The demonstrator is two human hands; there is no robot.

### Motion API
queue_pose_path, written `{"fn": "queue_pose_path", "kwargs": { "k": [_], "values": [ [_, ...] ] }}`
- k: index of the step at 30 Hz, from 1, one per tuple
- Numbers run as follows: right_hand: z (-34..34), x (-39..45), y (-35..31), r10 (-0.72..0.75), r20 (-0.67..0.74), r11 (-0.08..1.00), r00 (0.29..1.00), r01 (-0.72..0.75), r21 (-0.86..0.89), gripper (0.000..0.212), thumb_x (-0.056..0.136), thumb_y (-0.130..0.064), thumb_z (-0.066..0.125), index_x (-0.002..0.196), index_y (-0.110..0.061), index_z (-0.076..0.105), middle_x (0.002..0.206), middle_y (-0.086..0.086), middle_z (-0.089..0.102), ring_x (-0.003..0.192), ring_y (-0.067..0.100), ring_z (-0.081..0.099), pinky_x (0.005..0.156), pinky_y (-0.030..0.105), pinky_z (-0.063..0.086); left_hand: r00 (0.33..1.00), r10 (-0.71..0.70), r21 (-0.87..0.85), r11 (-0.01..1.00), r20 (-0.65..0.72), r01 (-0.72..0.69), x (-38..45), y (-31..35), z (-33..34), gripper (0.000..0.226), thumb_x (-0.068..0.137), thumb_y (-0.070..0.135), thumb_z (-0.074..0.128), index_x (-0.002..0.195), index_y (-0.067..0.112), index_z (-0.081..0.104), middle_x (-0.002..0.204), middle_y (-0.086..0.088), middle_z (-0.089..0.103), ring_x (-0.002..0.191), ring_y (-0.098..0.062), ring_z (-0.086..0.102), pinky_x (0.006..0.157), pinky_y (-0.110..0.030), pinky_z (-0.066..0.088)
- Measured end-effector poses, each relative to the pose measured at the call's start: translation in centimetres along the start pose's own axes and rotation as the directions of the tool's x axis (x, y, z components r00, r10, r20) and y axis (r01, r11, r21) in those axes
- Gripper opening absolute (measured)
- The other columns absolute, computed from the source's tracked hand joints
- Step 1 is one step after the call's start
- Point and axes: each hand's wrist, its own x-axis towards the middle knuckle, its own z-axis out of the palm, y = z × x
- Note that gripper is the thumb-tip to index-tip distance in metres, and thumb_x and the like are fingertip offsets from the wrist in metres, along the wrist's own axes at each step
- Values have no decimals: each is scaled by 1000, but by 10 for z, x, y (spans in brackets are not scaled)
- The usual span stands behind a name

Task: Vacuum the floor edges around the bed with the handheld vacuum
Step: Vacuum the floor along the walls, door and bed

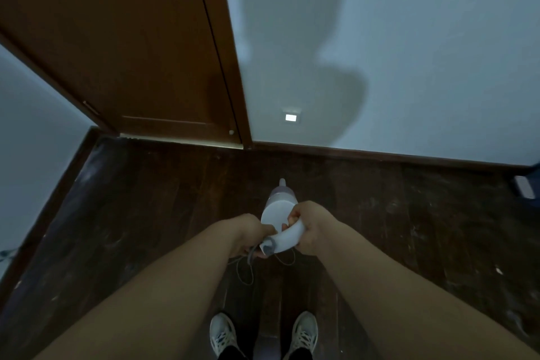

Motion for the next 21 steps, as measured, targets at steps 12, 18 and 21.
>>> {"fn": "queue_pose_path", "kwargs": {
  "k": [12,18,21],
  "values": [
    [-90,-2,-26,-50,-72,996,996,55,74,41,91,-10,57,129,-4,46,90,21,49,91,26,58,89,32,52,1000,-28,28,999,0,28,13,56,77,26,91,35,58,87,11,48,108,-13,60,108,-27,61,102,-40,47],
    [-124,8,-46,-88,-80,991,993,96,94,42,90,-3,53,131,-3,46,86,17,49,67,21,48,61,30,48,1000,-31,18,999,-4,31,24,91,103,29,91,37,58,90,9,50,109,-14,61,108,-26,63,102,-38,47],
    [-132,3,-55,-94,-73,986,993,103,134,41,91,-7,54,131,-3,46,81,16,48,66,21,48,63,28,49,1000,-24,40,999,-8,25,26,104,108,31,91,38,57,97,8,51,118,-15,61,111,-26,61,103,-37,46]
  ]
}}
